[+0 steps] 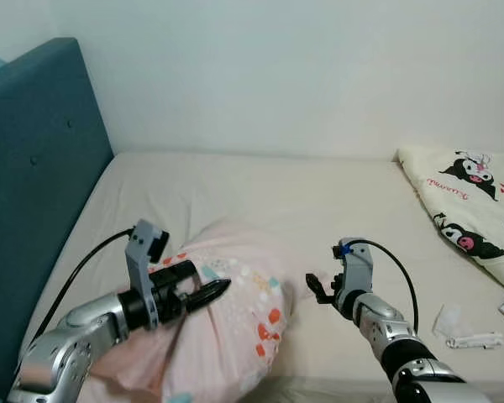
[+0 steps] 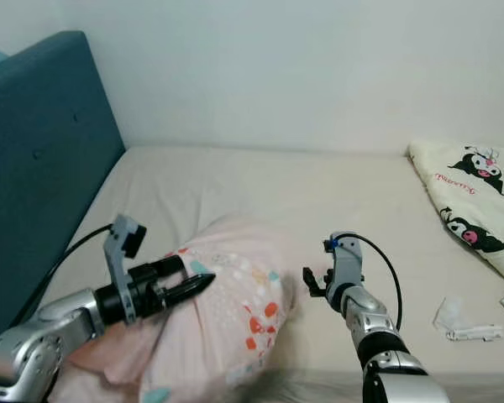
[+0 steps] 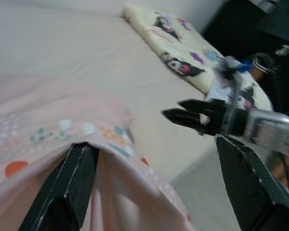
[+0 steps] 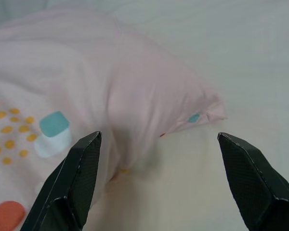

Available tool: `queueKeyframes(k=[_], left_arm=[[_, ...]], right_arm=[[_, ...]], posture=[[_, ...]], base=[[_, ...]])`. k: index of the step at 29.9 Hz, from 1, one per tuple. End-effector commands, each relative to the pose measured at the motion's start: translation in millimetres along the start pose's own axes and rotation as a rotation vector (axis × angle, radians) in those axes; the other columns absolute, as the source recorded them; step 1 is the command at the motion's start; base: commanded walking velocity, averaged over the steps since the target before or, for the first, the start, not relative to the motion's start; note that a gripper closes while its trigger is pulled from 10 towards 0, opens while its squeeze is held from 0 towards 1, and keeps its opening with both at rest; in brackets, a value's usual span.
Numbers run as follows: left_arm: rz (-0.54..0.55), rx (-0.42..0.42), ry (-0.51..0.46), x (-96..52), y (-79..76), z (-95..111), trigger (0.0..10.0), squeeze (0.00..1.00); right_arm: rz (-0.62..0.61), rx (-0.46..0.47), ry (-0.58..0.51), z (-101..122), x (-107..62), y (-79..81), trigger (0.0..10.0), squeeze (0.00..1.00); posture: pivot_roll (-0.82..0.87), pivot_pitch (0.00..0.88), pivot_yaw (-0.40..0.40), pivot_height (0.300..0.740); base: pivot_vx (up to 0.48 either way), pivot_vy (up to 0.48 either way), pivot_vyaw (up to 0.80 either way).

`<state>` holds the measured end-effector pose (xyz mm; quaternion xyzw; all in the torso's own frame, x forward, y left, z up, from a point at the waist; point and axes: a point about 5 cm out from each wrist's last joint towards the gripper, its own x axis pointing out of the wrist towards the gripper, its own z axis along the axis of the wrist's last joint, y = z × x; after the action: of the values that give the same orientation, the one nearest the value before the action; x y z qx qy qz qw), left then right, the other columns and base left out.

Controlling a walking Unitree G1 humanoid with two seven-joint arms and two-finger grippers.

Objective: Clean up the room

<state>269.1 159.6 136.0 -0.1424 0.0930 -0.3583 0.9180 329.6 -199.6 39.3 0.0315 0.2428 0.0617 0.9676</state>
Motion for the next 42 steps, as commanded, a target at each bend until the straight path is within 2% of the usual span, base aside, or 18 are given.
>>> queueKeyframes(k=[1,3,4,5,6,8,10,14,18,21,23,24,28,30,32,35,40,42], left_arm=[[0.041,0.007,-0.007,0.4,4.6,0,10.0,0.0],[0.045,-0.018,0.042,2.2,1.8,-14,10.0,0.0],[-0.093,0.033,0.184,-5.0,-15.0,-32,10.0,0.0],[-0.131,0.045,0.219,-7.4,-19.4,-36,10.0,0.0],[-0.168,0.118,0.359,-16.4,-21.1,-50,10.0,0.0],[-0.168,0.118,0.359,-16.4,-21.1,-50,10.0,0.0],[-0.161,0.333,0.721,-47.6,-5.9,-76,10.0,0.0],[-0.119,0.407,0.847,-61.7,6.5,-80,10.0,0.0],[-0.064,0.511,1.015,-88.0,23.2,-61,10.0,0.0],[-0.068,0.541,0.99,-87.7,23.9,-49,10.0,0.0],[-0.124,0.452,0.715,-67.4,12.5,-27,10.0,0.0],[-0.124,0.452,0.715,-67.4,12.5,-27,10.0,0.0],[-0.069,0.354,0.399,-43.4,13.6,-16,10.0,0.0],[0.076,0.205,0.262,-32.1,27.1,-30,10.0,0.0],[0.167,0.099,0.227,-29.8,34.3,-56,10.0,0.0],[0.368,-0.057,0.289,-42.6,47.8,-110,10.0,0.0],[0.537,-0.126,0.331,-63.1,54.1,-144,10.0,0.0],[0.671,-0.23,0.285,-81.7,61.9,-157,10.0,0.0]], right_arm=[[0.01,0.015,-0.013,-1,-0.1,2.0,10.0,0.0],[0.023,0.002,-0.007,-3,0.2,4.8,10.0,0.0],[0.022,-0.004,-0.002,-4,0.4,5.7,10.0,0.0],[0.021,-0.003,-0.001,-4,0.4,5.8,10.0,0.0],[0.022,-0.002,0.001,-4,0.5,6.0,10.0,0.0],[0.022,-0.002,0.001,-4,0.5,6.0,10.0,0.0],[0.026,-0.001,0.004,-5,0.8,6.9,10.0,0.0],[0.03,0.003,0.002,-4,0.9,7.5,10.0,0.0],[0.038,-0.001,0.006,-7,1.5,11.5,10.0,0.0],[0.041,-0.001,0.007,-8,1.5,12.3,10.0,0.0],[0.045,-0.006,0.021,-13,0.7,13.5,10.0,0.0],[0.045,-0.006,0.021,-13,0.7,13.5,10.0,0.0],[0.056,-0.053,0.085,-37,-3.9,17.0,10.0,0.0],[0.077,-0.075,0.138,-64,-11.3,22.0,10.0,0.0],[0.078,-0.055,0.172,-83,-18.5,23.8,10.0,0.0],[0.053,-0.028,0.2,-104,-28.1,21.7,10.0,0.0],[0.018,-0.006,0.229,-117,-36.1,15.8,10.0,0.0],[0.013,-0.009,0.243,-123,-40.1,13.3,10.0,0.0]], posture=[[-0.05,0.033,-0.051,0.74],[-0.05,0.03,-0.052,0.74],[-0.05,0.029,-0.054,0.74],[-0.05,0.029,-0.054,0.74],[-0.04,0.031,-0.057,0.74],[-0.04,0.031,-0.057,0.74],[-0.04,0.033,-0.055,0.74],[-0.04,0.033,-0.055,0.74],[-0.04,0.033,-0.052,0.74],[-0.03,0.034,-0.052,0.74],[-0.03,0.032,-0.051,0.74],[-0.03,0.032,-0.051,0.74],[-0.03,0.033,-0.052,0.74],[-0.03,0.031,-0.058,0.74],[-0.03,0.033,-0.058,0.74],[-0.04,0.032,-0.052,0.74],[-0.05,0.03,-0.053,0.74],[-0.05,0.029,-0.054,0.74]], base=[[0.0,0.0,0.0],[0.0,0.0,0.0],[0.0,0.0,0.0],[0.0,0.0,0.0],[0.0,0.0,0.0],[0.0,0.0,0.0],[0.0,0.0,0.0],[0.0,0.0,0.0],[0.0,0.0,0.0],[0.0,0.0,0.0],[0.0,0.0,0.0],[0.0,0.0,0.0],[0.0,0.0,0.0],[0.0,0.0,0.0],[0.0,0.0,0.0],[0.0,0.0,0.0],[0.0,0.064,0.0],[0.0,0.413,0.0]])
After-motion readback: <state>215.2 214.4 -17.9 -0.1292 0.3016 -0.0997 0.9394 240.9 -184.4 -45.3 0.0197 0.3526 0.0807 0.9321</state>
